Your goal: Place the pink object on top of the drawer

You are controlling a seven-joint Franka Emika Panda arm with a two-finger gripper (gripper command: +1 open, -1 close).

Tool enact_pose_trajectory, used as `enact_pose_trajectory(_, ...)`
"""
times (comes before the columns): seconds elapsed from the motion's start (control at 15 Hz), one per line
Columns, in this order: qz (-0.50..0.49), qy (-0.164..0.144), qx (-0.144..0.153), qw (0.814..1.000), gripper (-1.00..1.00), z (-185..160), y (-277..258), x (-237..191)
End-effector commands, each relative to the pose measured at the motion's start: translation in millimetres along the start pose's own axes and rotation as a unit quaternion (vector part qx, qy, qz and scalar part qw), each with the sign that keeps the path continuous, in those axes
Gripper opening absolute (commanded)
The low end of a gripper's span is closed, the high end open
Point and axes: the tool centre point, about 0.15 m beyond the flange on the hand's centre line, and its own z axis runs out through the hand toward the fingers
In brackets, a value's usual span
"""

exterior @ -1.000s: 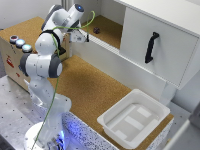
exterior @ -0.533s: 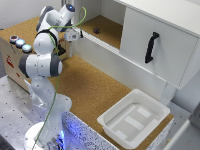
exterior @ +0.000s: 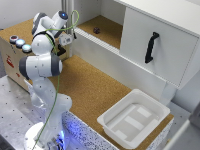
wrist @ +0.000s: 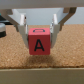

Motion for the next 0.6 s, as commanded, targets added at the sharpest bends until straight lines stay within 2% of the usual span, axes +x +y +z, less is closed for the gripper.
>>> enact_pose_trajectory(0.0, -0.026, 0.080, -0.053, 0.995, -1.00, 25, -21, -7)
enact_pose_trajectory(0.07, -0.034, 0.072, -0.060, 0.995, -1.00, 28, -23, -6)
enact_pose_trajectory(0.13, -0.037, 0.062, -0.062, 0.995, 1.00, 30, -24, -5)
enact_pose_trajectory(0.53, -0.025, 0.005, -0.034, 0.999, 1.00, 17, -22, 3)
